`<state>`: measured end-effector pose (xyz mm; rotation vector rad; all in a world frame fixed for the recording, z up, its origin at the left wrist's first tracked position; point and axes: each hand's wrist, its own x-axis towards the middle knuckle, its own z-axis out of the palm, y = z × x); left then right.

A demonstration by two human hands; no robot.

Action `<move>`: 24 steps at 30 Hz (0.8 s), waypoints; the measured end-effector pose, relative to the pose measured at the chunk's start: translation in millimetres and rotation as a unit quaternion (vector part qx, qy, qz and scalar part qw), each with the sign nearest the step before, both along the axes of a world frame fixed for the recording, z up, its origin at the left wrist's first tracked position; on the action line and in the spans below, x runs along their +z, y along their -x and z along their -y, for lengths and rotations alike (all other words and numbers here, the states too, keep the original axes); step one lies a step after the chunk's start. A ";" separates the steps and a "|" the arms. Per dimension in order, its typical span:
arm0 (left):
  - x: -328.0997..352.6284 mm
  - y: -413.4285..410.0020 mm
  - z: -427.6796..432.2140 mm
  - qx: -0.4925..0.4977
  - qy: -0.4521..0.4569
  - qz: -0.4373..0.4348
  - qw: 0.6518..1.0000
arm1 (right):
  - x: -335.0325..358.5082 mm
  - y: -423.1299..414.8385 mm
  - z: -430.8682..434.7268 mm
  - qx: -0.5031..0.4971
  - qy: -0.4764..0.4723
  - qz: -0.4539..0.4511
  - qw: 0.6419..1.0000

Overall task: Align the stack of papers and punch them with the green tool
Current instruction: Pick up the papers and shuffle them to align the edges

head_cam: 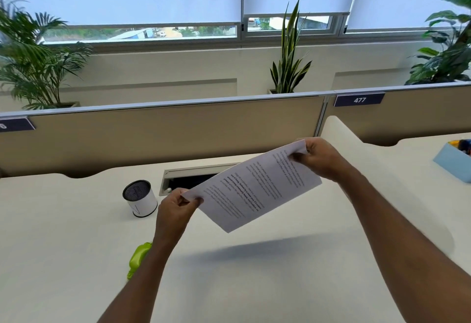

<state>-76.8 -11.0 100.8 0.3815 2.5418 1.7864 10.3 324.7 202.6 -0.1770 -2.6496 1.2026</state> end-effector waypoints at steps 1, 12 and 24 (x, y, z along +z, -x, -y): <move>0.8 0.9 0.3 0.010 -0.010 0.001 1.000 | 1.4 -0.3 0.2 0.000 -0.004 0.001 1.000; 22.6 -19.6 -36.6 -0.116 0.082 -0.071 0.987 | 5.8 10.9 41.2 0.055 -0.119 0.025 0.991; 45.1 -20.9 -47.4 -0.070 -0.023 -0.041 0.996 | -2.0 12.2 20.2 0.036 -0.105 0.132 0.985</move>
